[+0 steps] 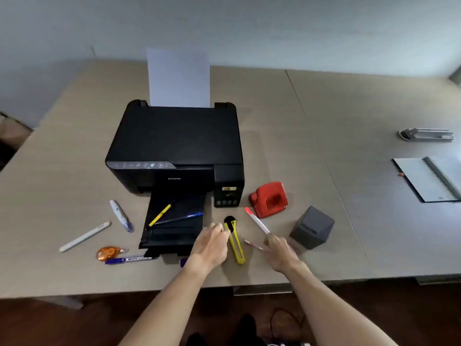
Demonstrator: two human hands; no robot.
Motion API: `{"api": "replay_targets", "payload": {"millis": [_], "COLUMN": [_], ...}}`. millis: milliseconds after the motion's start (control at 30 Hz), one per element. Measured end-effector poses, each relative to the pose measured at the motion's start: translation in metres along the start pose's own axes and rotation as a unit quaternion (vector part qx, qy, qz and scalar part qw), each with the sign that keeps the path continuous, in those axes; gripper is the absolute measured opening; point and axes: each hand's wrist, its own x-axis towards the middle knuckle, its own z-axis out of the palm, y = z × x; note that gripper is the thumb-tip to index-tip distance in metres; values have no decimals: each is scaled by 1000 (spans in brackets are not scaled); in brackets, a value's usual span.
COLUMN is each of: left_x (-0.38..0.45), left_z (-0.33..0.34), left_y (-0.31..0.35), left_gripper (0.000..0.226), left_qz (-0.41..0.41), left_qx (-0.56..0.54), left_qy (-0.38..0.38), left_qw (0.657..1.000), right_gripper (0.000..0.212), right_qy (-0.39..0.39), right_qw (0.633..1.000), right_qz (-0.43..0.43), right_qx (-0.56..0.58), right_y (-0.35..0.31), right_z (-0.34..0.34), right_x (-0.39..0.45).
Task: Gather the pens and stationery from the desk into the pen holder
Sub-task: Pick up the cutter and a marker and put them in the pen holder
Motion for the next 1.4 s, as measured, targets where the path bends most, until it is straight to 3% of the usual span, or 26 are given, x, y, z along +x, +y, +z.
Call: {"api": "replay_targets", "payload": {"millis": [233, 500, 700, 767, 833, 900, 1000, 1167, 1300, 1400], "left_x": [20, 32, 37, 41, 44, 46, 48, 50, 56, 64], "left_z": [27, 23, 21, 19, 14, 9, 4, -13, -30, -42], "left_y": [22, 24, 26, 28, 32, 35, 39, 43, 50, 67], "left_gripper": [52, 49, 57, 62, 66, 61, 45, 40, 16, 17], "left_qz": [53, 74, 95, 94, 88, 81, 70, 85, 100, 97], "left_qx": [66, 114, 146, 140, 121, 93, 49, 3, -101, -169], "left_qy": [-24, -47, -63, -68, -68, -60, -41, -14, 18, 41], "left_qw": [996, 990, 983, 983, 986, 991, 995, 996, 990, 980], "right_gripper": [17, 21, 4, 12, 16, 7, 5, 7, 9, 18], "right_qy": [16, 62, 192, 248, 304, 338, 325, 291, 243, 236], "right_qw": [999, 994, 978, 963, 949, 940, 945, 957, 970, 970], "right_qz": [-4, -48, -74, -81, -54, -11, 25, 1, 18, 39], "right_qx": [-48, -78, 41, 60, 59, 46, 19, -2, 14, 50], "right_y": [19, 37, 61, 75, 91, 107, 120, 109, 95, 91], "right_z": [23, 16, -4, -20, -41, -61, -85, -102, -101, -97], "right_x": [4, -12, -49, -64, -74, -79, -74, -48, -30, -27]}}
